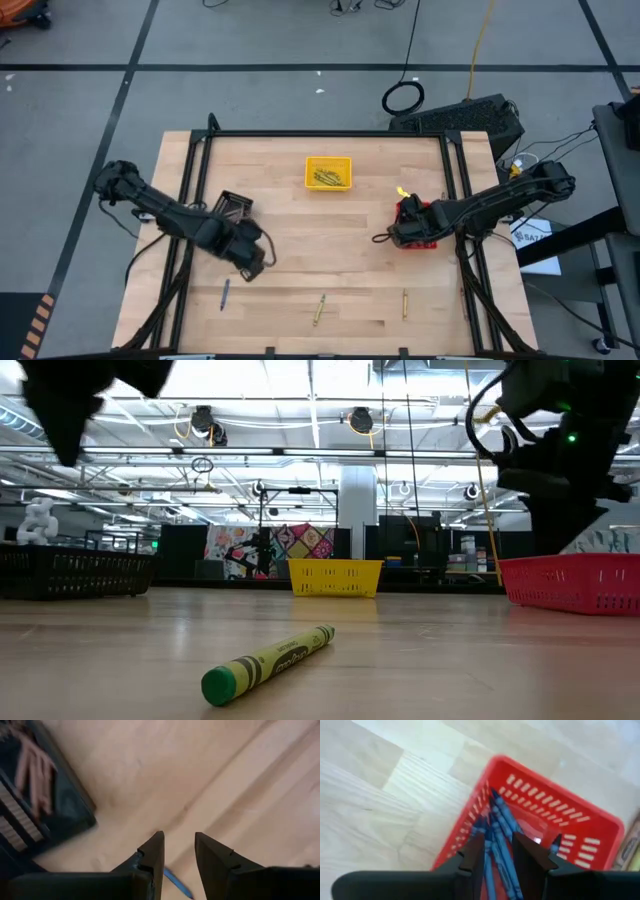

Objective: Sort crayons

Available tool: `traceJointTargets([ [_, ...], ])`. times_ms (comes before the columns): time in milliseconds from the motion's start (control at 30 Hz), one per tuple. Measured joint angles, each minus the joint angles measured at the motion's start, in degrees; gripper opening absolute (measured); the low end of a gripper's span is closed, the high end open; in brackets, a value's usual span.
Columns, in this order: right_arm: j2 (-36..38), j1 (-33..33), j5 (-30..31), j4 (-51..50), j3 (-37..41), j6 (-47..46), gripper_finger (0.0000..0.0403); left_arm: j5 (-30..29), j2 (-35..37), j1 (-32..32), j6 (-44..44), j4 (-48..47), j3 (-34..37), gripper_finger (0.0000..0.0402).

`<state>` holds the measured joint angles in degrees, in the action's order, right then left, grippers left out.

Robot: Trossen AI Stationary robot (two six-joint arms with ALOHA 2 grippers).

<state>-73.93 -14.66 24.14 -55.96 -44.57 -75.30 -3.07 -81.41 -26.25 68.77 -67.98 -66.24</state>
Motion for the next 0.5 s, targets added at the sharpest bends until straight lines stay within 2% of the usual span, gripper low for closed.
traceJointTargets([
  [200, 0.0, 0.0, 1.6, 0.4, -1.2, 3.9, 0.0086, 0.0, 0.0, -10.4, 20.4, 0.9, 0.0, 0.0103],
  [333, 0.0, 0.0, 1.6, 0.4, -1.2, 4.0, 0.0086, -1.0, -2.5, -16.8, 33.8, 4.2, 0.0, 0.0102],
  [500, 0.0, 0.0, 1.6, 0.4, -1.2, 5.5, 0.0086, 0.9, -8.2, -20.6, 40.1, 6.9, 0.0, 0.0102],
])
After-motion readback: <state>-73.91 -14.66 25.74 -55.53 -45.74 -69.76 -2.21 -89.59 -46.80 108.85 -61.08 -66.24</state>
